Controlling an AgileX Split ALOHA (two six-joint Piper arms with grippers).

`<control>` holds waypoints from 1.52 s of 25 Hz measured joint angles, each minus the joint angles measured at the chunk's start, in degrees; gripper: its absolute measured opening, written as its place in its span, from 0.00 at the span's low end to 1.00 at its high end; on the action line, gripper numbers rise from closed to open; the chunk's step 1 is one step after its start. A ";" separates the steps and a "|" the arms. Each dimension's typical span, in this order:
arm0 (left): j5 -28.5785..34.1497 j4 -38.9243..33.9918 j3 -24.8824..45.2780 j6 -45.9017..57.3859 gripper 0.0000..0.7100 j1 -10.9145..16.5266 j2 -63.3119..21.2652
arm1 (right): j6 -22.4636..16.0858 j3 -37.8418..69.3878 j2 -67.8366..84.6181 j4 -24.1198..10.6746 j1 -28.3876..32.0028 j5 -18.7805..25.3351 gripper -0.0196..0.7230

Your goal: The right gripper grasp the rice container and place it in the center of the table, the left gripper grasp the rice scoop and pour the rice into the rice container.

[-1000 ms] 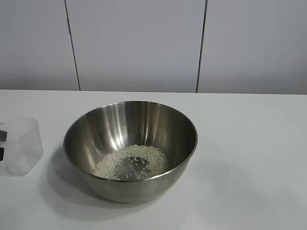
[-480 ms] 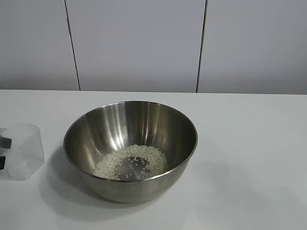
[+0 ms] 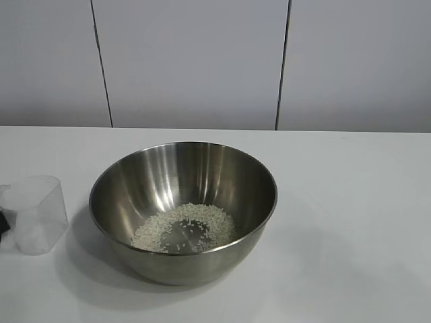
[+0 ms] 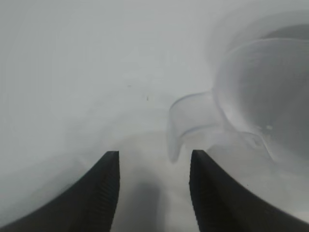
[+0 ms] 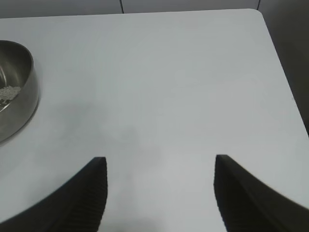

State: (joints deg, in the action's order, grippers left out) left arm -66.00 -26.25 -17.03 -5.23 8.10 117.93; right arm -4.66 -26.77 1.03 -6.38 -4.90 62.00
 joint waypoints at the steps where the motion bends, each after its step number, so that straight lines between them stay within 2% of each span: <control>1: 0.00 0.02 0.47 0.00 0.48 0.00 0.00 | 0.00 0.00 0.00 0.00 0.00 0.00 0.62; 8: 0.00 3.63 3.97 0.00 0.48 0.00 -0.11 | 0.00 0.00 0.00 0.00 0.00 0.00 0.62; 14: 0.00 7.75 4.49 0.00 0.48 0.00 -4.05 | 0.00 0.00 0.00 0.00 0.00 0.00 0.62; 18: -0.02 13.86 4.49 0.00 0.48 0.05 -5.61 | 0.00 0.00 0.00 0.00 0.00 0.00 0.62; 22: -0.02 18.69 4.17 2.73 0.48 2.48 -6.30 | 0.00 0.00 0.00 0.00 0.00 0.00 0.62; 28: 0.67 15.64 0.02 7.68 0.46 8.11 -13.43 | 0.00 0.00 0.00 0.00 0.00 -0.04 0.62; 34: 18.09 9.74 -7.17 14.61 0.46 14.41 -26.13 | 0.00 0.00 0.00 0.00 0.00 -0.04 0.62; 38: 25.61 4.27 -9.44 19.42 0.46 15.37 -36.84 | 0.00 0.00 0.00 0.00 0.00 -0.04 0.62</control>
State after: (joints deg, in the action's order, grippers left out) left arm -40.39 -21.98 -26.47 14.19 23.47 81.08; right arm -4.66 -26.77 1.03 -6.38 -4.90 61.95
